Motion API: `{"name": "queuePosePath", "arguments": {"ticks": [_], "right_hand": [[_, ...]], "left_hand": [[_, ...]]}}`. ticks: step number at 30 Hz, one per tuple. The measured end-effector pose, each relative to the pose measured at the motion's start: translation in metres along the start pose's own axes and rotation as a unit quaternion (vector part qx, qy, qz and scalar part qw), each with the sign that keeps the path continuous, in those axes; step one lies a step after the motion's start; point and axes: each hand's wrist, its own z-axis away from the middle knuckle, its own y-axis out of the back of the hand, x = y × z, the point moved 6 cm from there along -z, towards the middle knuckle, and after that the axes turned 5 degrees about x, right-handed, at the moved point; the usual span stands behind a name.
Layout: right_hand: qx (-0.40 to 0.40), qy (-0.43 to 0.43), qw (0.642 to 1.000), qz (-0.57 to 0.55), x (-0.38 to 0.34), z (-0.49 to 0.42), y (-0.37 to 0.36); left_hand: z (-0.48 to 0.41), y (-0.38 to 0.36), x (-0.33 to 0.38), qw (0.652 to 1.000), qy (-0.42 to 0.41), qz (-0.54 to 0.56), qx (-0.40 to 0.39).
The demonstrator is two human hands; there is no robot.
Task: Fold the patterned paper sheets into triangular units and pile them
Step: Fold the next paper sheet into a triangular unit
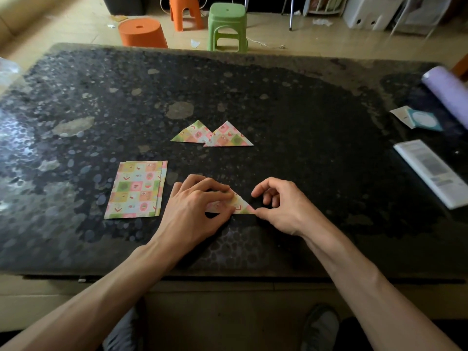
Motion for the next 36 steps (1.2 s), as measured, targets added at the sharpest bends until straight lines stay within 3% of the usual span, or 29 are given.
{"name": "queuePosePath", "arguments": {"ticks": [9,14,36], "right_hand": [[-0.015,-0.018,0.999,-0.033,0.001,-0.001,0.001],[0.034,0.002,0.999,0.036,0.000,0.002,-0.006],[0.049,0.000,0.989,0.142,-0.010,0.005,-0.016]], "left_hand": [[0.000,0.000,0.001,1.000,0.007,-0.004,0.001],[0.000,0.000,0.001,1.000,0.015,0.004,0.002],[-0.002,-0.001,-0.006,0.998,0.038,0.045,-0.026]]}}
